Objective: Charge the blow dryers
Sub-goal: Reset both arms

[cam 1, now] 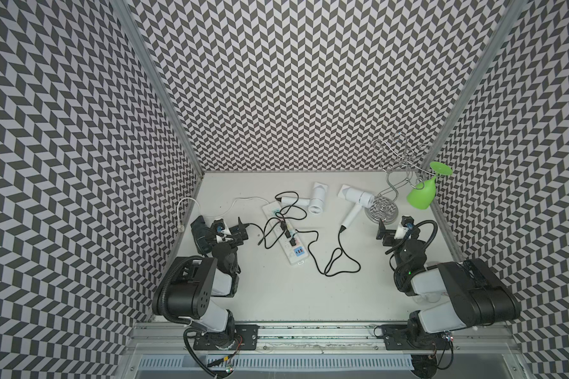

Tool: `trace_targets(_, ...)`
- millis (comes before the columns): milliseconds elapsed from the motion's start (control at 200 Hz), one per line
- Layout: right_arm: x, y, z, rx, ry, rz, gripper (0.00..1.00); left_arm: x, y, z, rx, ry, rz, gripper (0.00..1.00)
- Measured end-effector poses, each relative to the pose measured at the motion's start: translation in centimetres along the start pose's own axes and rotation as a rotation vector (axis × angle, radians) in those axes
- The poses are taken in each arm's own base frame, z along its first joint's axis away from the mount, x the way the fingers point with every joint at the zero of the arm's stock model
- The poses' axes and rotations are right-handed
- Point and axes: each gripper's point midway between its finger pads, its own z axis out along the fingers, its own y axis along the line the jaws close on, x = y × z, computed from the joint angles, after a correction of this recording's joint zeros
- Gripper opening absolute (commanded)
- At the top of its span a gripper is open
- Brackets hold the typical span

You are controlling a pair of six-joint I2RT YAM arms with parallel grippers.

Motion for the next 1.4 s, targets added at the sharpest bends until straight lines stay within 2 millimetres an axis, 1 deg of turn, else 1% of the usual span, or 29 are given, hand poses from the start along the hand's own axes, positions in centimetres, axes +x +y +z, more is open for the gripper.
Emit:
trace_targets(140, 0.8, 0.2, 0.2, -0.008, 0.020, -0.004, 0.99, -0.3, -0.7, 1.1, 0.025, 0.008, 0.002, 0.99)
trace_targets(230, 0.9, 0.1, 0.5, -0.011, 0.022, 0.000, 0.99, -0.5, -1.1, 1.5, 0.038, 0.007, 0.002, 0.99)
trace_targets(295, 0.5, -0.3, 1.1, -0.014, 0.019, 0.010, 0.99, -0.2, -1.2, 1.6, 0.043, 0.019, 0.005, 0.99)
trace_targets(376, -0.5, -0.7, 2.1, -0.015, -0.002, 0.020, 0.99, 0.2, -1.3, 1.6, 0.046, 0.035, 0.009, 0.99)
trace_targets(441, -1.1, -0.8, 2.4, -0.018, -0.016, 0.028, 0.99, 0.5, -1.3, 1.6, 0.047, 0.044, 0.012, 0.99)
trace_targets(711, -0.9, -0.3, 2.4, -0.047, -0.010, 0.033, 0.99, 0.6, -1.3, 1.6, 0.048, 0.048, 0.013, 0.99)
trace_targets(1397, -1.0, -0.2, 2.4, -0.051, -0.011, 0.033, 0.99, 0.6, -1.3, 1.6, 0.048, 0.048, 0.013, 0.99)
